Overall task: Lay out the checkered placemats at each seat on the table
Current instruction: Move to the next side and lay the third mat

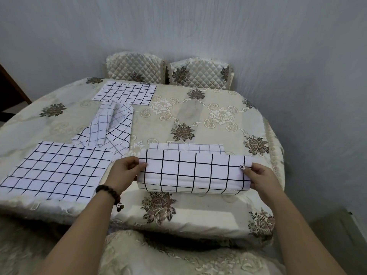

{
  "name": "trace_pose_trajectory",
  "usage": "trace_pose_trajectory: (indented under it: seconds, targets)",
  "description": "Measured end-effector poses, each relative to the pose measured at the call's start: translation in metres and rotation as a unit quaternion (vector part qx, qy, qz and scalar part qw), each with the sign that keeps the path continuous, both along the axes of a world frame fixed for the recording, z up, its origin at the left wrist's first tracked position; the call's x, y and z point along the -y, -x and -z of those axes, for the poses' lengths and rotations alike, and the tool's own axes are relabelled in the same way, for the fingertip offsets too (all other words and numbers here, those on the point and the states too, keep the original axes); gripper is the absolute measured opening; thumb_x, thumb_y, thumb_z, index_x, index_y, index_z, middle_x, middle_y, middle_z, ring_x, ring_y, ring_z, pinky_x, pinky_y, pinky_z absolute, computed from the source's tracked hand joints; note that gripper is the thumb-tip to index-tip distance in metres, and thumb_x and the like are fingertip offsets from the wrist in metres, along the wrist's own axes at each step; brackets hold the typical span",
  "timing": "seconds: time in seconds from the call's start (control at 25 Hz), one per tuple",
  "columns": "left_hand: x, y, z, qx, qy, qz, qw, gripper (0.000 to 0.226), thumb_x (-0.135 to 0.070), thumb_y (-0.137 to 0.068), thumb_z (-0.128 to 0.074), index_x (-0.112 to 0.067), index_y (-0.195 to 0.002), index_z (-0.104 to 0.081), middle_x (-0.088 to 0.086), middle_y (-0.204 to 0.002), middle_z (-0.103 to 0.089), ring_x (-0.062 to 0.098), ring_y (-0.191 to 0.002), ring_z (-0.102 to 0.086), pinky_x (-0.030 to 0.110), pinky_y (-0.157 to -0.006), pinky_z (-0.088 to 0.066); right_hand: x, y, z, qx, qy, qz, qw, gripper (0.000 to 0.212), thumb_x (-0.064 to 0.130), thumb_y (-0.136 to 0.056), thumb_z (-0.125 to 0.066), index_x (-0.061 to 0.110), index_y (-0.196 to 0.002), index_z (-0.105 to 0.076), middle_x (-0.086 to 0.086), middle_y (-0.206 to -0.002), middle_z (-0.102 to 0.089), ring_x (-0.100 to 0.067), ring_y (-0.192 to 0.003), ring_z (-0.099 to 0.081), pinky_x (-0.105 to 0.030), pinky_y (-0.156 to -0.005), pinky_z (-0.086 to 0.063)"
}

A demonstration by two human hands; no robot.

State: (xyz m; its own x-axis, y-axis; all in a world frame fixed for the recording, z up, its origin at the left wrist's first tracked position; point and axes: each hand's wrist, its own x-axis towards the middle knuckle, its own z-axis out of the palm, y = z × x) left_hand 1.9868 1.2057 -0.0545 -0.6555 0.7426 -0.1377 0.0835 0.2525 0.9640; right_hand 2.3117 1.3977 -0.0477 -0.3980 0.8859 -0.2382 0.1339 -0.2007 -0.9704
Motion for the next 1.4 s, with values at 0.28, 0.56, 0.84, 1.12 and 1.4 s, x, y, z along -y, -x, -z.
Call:
trace_pose_trajectory:
  seconds: [0.28,0.56,0.84,1.12,1.4]
  targets:
    - [-0.027,0.02,0.027,-0.005,0.063,-0.007,0.998,0.012,-0.011,-0.082,-0.07,-0.003,-0.074,-0.065,0.008,-0.07,-0.065,0.022,-0.069,-0.062,0.035,-0.069,-0.055,-0.033,0.021,0.032,0.061,-0.001,0.0,0.998,0.02,0.006,-0.093,-0.05,0.012,-0.089,-0.068,-0.015,-0.091,-0.067,-0.025,-0.081,-0.06,-0.045,-0.078,-0.052]
    - [-0.067,0.037,0.066,-0.094,0.175,-0.035,0.979,0.028,-0.022,-0.079,-0.073,-0.007,-0.061,-0.058,0.006,-0.059,-0.054,0.021,-0.059,-0.05,0.025,-0.059,-0.042,-0.071,0.051,0.08,0.209,-0.018,0.041,0.977,0.021,0.011,-0.085,-0.061,0.014,-0.064,-0.062,-0.009,-0.067,-0.057,-0.024,-0.07,-0.051,-0.043,-0.068,-0.048]
    - [-0.109,0.052,0.092,-0.152,0.234,-0.051,0.959,0.014,-0.023,-0.079,-0.071,-0.01,-0.079,-0.068,0.004,-0.077,-0.065,0.021,-0.078,-0.059,0.026,-0.07,-0.042,-0.107,0.082,0.103,0.311,-0.065,0.034,0.947,0.015,0.017,-0.084,-0.062,0.019,-0.069,-0.064,-0.002,-0.066,-0.062,-0.024,-0.071,-0.058,-0.032,-0.071,-0.044]
    - [-0.13,0.065,0.103,-0.178,0.275,-0.062,0.943,0.013,-0.027,-0.078,-0.07,-0.015,-0.081,-0.066,0.0,-0.084,-0.063,0.022,-0.085,-0.058,0.029,-0.077,-0.046,-0.12,0.102,0.115,0.353,-0.088,0.071,0.929,0.008,0.016,-0.082,-0.061,0.013,-0.077,-0.066,-0.004,-0.075,-0.065,-0.024,-0.077,-0.06,-0.027,-0.068,-0.043]
    - [-0.135,0.07,0.102,-0.187,0.29,-0.055,0.937,0.019,-0.034,-0.077,-0.069,-0.015,-0.077,-0.064,-0.002,-0.078,-0.063,0.022,-0.083,-0.06,0.031,-0.075,-0.048,-0.125,0.106,0.12,0.375,-0.08,0.097,0.919,0.014,0.022,-0.082,-0.062,0.015,-0.07,-0.059,-0.005,-0.074,-0.063,-0.028,-0.076,-0.06,-0.029,-0.064,-0.042]
